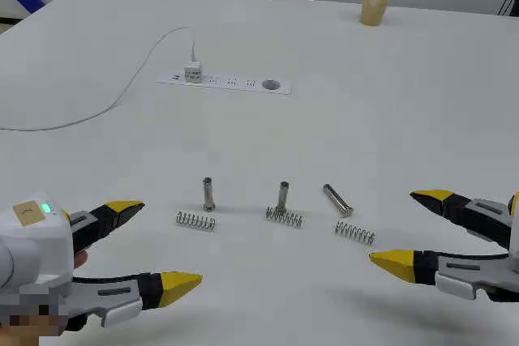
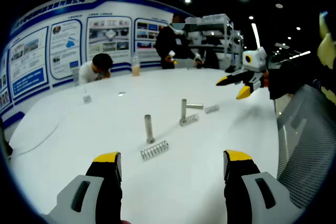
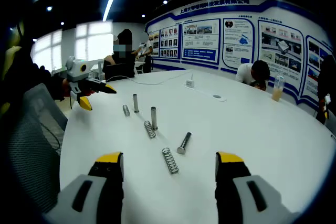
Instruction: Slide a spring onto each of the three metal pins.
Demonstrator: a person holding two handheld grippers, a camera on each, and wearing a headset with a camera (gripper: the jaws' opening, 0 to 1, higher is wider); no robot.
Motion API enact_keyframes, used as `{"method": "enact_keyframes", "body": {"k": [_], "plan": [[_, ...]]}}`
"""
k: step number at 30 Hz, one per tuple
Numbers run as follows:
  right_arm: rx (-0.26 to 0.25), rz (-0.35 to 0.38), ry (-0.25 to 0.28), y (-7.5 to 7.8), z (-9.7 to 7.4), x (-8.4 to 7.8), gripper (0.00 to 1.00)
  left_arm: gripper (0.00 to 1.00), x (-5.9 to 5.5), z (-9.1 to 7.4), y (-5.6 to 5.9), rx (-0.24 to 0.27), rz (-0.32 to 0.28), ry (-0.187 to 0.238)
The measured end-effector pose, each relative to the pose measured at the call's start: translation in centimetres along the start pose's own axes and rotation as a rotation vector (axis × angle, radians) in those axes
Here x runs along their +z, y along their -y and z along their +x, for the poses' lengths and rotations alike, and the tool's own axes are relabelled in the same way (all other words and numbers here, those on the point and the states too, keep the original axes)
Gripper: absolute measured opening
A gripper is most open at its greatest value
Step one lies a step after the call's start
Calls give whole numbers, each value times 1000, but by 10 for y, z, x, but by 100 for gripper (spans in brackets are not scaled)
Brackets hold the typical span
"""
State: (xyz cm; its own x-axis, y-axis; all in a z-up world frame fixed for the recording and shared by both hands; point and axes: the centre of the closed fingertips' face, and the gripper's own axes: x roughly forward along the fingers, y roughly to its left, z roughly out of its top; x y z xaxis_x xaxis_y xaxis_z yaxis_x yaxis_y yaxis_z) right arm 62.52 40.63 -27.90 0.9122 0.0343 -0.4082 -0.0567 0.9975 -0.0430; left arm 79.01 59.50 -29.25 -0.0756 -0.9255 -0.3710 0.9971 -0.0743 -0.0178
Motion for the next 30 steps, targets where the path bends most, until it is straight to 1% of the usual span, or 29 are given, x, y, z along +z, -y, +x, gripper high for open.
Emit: {"method": "enact_keyframes", "body": {"k": [7, 30], "plan": [[-5, 6, 1, 0, 0, 1, 72, 81, 1, 0, -1, 4, -1, 4], [-9, 18, -10, -2, -1, -2, 72, 81, -2, -1, 0, 8, -5, 2]]}}
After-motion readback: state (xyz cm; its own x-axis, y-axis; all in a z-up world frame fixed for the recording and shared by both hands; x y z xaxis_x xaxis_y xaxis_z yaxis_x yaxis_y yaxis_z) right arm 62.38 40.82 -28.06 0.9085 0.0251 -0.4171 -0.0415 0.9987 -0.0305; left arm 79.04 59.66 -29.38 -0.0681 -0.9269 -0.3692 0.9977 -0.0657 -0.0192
